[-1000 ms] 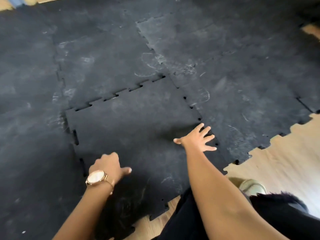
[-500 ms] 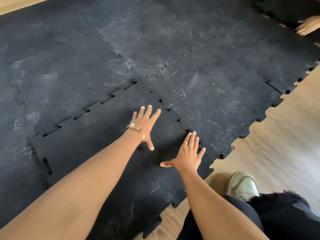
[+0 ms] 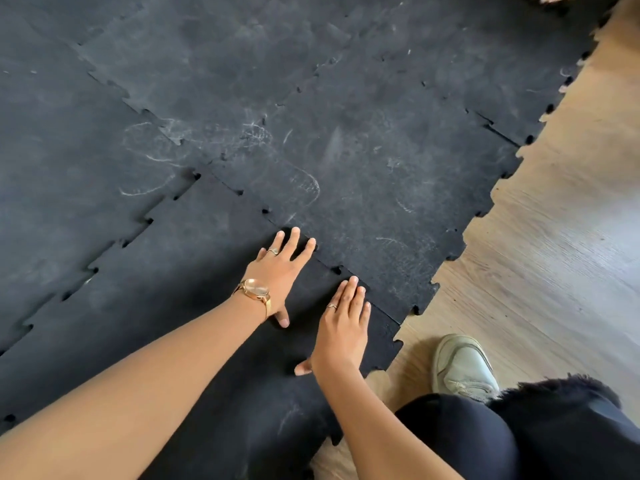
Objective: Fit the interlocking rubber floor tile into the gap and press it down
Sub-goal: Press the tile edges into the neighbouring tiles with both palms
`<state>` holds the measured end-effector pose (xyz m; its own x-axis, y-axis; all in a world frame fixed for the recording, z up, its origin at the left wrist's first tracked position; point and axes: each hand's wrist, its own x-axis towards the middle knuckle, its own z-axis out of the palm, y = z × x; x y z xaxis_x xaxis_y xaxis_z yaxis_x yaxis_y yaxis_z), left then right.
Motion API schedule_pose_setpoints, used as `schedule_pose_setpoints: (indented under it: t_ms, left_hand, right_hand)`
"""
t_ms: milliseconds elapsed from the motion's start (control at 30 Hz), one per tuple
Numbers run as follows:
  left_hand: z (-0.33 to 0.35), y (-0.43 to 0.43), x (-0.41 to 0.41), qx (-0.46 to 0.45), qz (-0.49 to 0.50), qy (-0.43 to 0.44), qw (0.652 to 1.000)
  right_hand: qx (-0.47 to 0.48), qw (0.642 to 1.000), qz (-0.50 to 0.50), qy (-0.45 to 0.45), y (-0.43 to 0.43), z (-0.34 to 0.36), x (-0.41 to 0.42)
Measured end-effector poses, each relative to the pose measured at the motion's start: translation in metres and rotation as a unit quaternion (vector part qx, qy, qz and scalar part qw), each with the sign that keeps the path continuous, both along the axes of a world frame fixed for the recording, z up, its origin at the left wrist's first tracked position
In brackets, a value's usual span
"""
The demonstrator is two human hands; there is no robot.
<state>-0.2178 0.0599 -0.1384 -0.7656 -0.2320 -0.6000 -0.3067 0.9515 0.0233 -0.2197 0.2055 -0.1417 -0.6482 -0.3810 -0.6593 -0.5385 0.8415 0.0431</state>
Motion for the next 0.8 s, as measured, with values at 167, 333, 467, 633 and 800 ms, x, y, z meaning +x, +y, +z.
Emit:
schedule_pose_setpoints:
  t_ms: [167, 333, 467, 633, 800]
  left_hand:
    - [0.004, 0.004, -0.012, -0.046, -0.039, -0.035, 0.998]
    - [0.01, 0.007, -0.008, -0.007, 0.006, -0.022, 1.0]
    - [0.001, 0.007, -0.003, -0.025, 0.001, 0.0, 1.0]
    - [-0.01, 0.004, -0.005, -0.03, -0.032, -0.013, 0.999]
    - [-0.005, 0.003, -0.015, -0.042, -0.064, -0.045, 0.996]
  right_hand:
    - [-0.02, 1.0, -0.001, -0.009, -0.007, 0.0, -0.005]
    - [-0.051, 0.998, 0.029, -0.003, 0.015, 0.0, -0.009]
    - [-0.059, 0.998, -0.026, 0.003, 0.014, 0.0, 0.0]
    - [-0.051, 0.999, -0.017, 0.007, 0.015, -0.007, -0.008]
    - [-0.053, 0.995, -0.08, 0.031, -0.006, -0.025, -0.006]
